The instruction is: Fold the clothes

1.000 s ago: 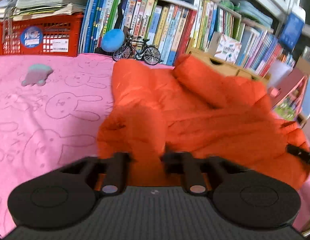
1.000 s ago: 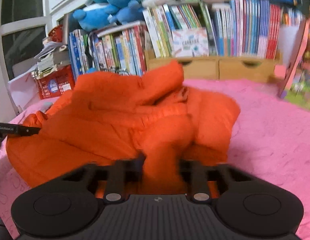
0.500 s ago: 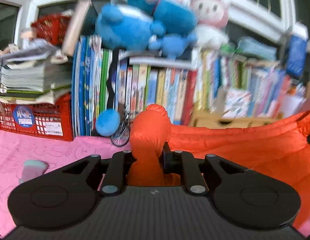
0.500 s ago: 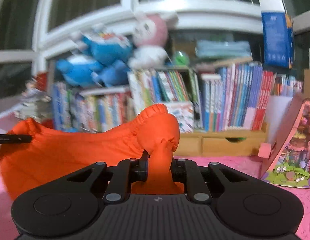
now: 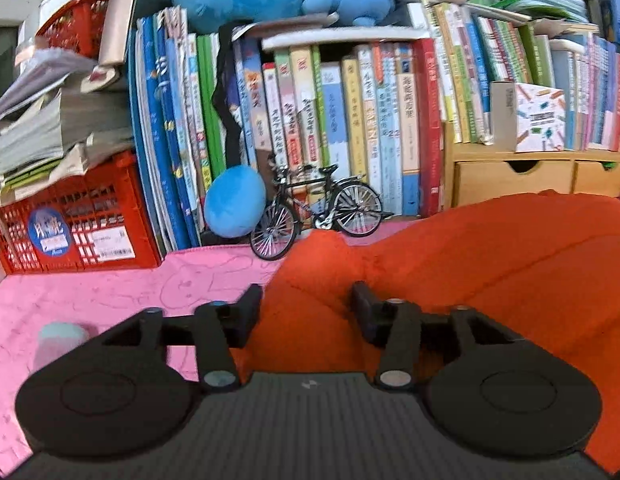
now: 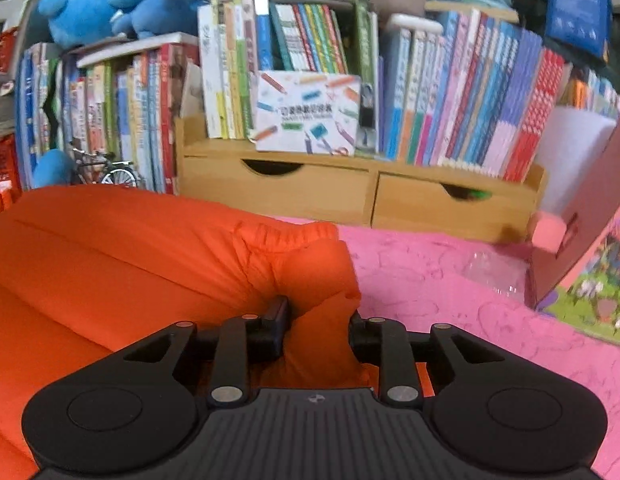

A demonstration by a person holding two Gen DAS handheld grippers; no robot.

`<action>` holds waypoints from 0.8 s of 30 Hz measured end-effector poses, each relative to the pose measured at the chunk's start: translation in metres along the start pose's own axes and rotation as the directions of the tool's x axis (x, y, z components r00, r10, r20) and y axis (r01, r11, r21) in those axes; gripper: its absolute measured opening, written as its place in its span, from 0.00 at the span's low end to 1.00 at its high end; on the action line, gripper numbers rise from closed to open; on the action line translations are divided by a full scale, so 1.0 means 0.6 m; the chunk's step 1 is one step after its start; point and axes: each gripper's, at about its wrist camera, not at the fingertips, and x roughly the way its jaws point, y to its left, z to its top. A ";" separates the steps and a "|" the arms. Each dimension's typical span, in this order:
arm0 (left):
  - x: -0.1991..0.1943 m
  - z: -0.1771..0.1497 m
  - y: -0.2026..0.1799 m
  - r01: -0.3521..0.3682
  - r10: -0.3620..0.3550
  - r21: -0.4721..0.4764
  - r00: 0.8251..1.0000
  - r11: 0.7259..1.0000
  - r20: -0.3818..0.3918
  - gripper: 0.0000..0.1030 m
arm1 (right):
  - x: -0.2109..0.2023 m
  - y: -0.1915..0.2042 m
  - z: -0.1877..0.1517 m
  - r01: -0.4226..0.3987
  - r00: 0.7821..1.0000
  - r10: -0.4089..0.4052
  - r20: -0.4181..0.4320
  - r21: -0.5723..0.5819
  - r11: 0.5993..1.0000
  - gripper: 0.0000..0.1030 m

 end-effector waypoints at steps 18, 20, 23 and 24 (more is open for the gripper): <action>-0.145 0.030 0.001 -0.052 0.039 0.065 0.980 0.996 0.194 0.67 | -0.074 0.039 -0.018 0.192 0.970 -0.180 0.163 -0.061 0.980 0.68; -0.185 0.022 -0.026 -0.027 0.011 0.062 0.970 0.998 0.242 0.68 | -0.114 0.066 -0.019 0.205 0.954 -0.176 0.243 -0.101 0.974 0.71; -0.224 -0.009 -0.086 0.007 -0.044 0.124 0.953 0.992 0.298 0.72 | -0.176 0.121 -0.028 0.125 0.943 -0.066 0.325 -0.164 0.979 0.82; -0.229 -0.023 -0.112 -0.012 -0.045 0.179 0.950 0.984 0.310 0.73 | -0.198 0.145 -0.034 0.099 0.938 -0.024 0.346 -0.203 0.974 0.84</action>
